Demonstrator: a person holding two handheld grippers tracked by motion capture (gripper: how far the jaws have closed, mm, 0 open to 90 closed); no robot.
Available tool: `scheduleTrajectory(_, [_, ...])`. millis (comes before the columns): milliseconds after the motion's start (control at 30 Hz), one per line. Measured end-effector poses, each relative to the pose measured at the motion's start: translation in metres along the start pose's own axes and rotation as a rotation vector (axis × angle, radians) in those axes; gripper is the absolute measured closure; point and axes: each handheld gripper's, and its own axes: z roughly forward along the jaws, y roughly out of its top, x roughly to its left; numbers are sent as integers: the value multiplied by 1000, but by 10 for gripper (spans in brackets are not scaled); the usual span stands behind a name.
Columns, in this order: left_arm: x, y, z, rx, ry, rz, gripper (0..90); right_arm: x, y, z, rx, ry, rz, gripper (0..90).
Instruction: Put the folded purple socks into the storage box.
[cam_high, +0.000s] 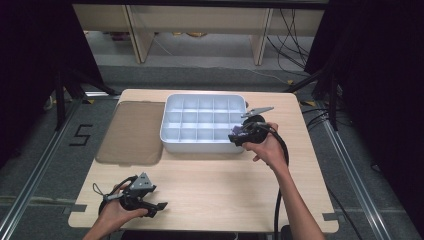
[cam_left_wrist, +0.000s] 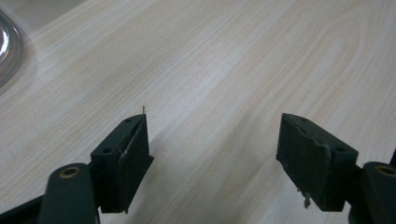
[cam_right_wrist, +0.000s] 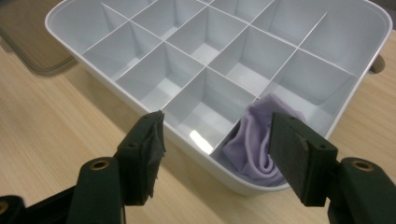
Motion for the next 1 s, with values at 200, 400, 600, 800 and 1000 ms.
scheduleTrajectory(200, [1,0,0,0,-16,-10,250,7,-8,-3,-7,5,0,365])
scheduleTrajectory(400, [2,0,0,-2,3,8,250,14,-18,-6,-23,29,-3,357])
scheduleTrajectory(600, [0,0,0,-8,-6,7,249,18,-25,-11,-42,21,-3,353])
scheduleTrajectory(800, [1,0,-1,-13,-8,19,249,22,-31,-13,-29,34,19,346])
scheduleTrajectory(1000, [1,0,-2,-18,-5,14,249,27,-35,-10,-31,50,2,325])
